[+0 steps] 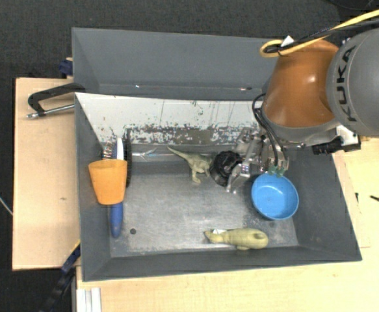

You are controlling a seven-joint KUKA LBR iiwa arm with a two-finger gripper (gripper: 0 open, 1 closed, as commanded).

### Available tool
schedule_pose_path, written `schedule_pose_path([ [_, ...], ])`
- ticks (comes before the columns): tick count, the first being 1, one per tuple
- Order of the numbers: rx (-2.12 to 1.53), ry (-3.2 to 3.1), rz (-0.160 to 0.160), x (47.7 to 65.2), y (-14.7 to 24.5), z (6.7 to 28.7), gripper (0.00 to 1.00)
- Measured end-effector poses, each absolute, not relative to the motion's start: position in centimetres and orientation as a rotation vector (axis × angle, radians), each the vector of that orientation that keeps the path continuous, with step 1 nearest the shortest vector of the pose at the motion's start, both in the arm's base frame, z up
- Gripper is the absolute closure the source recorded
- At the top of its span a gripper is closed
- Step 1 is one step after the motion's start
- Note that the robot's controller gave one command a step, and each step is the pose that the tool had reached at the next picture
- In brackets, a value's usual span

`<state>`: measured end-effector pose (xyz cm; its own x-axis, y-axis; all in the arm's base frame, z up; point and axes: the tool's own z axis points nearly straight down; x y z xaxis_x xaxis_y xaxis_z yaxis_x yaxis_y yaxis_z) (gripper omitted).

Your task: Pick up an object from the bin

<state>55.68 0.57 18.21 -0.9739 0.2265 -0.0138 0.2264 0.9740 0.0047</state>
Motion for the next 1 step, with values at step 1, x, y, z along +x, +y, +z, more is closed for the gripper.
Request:
schedule_pose_path([
  [1,0.357,3.117,0.001,55.47,0.55,17.7,1.0],
])
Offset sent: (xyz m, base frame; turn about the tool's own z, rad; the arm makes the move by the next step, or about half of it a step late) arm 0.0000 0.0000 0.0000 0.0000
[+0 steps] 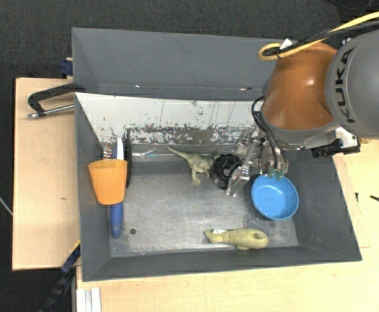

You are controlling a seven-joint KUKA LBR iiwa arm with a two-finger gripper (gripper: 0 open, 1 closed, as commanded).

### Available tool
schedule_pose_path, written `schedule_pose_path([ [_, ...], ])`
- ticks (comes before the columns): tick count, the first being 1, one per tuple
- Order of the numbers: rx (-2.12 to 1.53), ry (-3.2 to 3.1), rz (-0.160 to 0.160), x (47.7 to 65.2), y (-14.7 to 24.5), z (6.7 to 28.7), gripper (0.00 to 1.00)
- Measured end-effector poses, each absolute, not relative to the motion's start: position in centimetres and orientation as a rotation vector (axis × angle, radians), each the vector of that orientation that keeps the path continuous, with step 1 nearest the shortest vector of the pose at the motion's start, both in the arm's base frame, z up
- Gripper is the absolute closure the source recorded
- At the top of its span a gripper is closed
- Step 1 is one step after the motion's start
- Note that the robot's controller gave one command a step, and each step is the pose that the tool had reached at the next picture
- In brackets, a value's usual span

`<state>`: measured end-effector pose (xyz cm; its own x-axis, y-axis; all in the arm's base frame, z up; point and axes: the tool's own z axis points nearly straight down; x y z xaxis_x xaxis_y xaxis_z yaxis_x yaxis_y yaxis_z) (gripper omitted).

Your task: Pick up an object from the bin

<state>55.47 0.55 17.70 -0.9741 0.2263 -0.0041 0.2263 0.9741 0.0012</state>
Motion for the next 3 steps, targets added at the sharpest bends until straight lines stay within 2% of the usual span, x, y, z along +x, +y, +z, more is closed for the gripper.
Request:
schedule_pose_path([
  [1,0.357,3.117,0.001,55.5,0.5,17.7,0.0],
  [2,0.419,3.107,0.003,59.0,0.6,8.8,0.0],
  [3,0.42,3.112,0.001,58.9,0.5,8.4,1.0],
])
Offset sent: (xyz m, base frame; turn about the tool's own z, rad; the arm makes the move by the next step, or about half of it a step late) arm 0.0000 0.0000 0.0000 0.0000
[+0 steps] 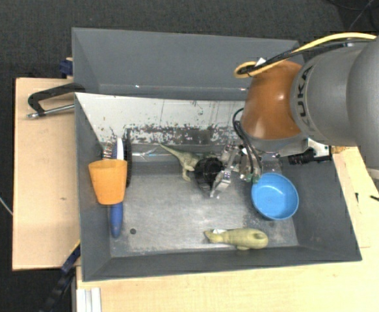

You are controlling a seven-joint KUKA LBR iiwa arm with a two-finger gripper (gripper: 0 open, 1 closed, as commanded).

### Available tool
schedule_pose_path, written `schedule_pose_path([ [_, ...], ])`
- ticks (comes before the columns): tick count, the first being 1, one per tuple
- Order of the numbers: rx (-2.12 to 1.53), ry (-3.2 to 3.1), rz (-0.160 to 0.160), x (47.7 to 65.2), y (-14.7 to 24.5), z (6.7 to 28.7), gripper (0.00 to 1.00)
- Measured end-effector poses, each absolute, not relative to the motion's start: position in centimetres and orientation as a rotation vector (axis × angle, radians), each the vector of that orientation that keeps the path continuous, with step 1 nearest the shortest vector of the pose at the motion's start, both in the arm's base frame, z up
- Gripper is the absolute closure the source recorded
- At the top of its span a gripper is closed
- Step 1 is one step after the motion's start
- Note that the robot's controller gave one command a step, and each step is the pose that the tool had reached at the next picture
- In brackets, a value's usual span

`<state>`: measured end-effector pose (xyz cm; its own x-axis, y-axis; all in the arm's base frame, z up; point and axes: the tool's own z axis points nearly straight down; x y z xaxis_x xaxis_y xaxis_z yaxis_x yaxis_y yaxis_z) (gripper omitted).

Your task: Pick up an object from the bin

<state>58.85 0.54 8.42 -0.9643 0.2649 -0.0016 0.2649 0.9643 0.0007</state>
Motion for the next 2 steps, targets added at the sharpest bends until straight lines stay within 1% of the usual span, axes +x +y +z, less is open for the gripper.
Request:
schedule_pose_path([
  [1,0.442,3.095,0.005,60.1,1.0,21.5,1.0],
  [2,0.424,3.121,-0.002,59.5,-0.3,13.1,1.0],
])
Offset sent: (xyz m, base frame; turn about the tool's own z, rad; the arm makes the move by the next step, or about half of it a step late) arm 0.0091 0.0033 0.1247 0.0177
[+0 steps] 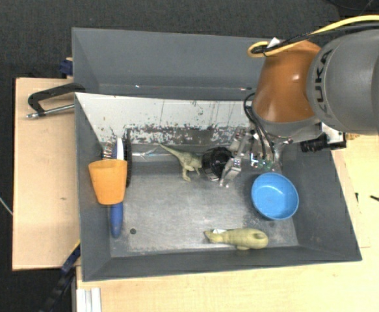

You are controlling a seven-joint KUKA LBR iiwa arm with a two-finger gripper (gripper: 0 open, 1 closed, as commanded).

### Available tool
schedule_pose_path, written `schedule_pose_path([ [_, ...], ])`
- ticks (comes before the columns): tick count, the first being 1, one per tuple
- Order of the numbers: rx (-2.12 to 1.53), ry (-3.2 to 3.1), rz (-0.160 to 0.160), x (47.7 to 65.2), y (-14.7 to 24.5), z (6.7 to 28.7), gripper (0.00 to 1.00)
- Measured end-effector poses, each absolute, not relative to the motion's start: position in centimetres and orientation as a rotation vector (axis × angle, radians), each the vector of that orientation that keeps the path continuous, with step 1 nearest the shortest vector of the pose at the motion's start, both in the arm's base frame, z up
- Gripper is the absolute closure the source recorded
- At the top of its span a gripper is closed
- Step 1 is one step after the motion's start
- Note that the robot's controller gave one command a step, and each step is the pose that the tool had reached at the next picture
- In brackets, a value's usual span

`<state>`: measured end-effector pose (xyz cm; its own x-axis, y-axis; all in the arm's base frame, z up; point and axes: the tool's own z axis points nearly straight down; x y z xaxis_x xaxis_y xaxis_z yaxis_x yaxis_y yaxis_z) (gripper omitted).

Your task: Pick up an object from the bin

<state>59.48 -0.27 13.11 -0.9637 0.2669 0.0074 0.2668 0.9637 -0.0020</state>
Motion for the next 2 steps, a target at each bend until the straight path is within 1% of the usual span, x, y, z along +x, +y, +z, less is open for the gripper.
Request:
schedule_pose_path([
  [1,-0.425,-3.128,-0.005,58.9,0.4,26.0,1.0],
  [2,-0.306,-3.13,0.0,57.7,-2.5,26.3,1.0],
])
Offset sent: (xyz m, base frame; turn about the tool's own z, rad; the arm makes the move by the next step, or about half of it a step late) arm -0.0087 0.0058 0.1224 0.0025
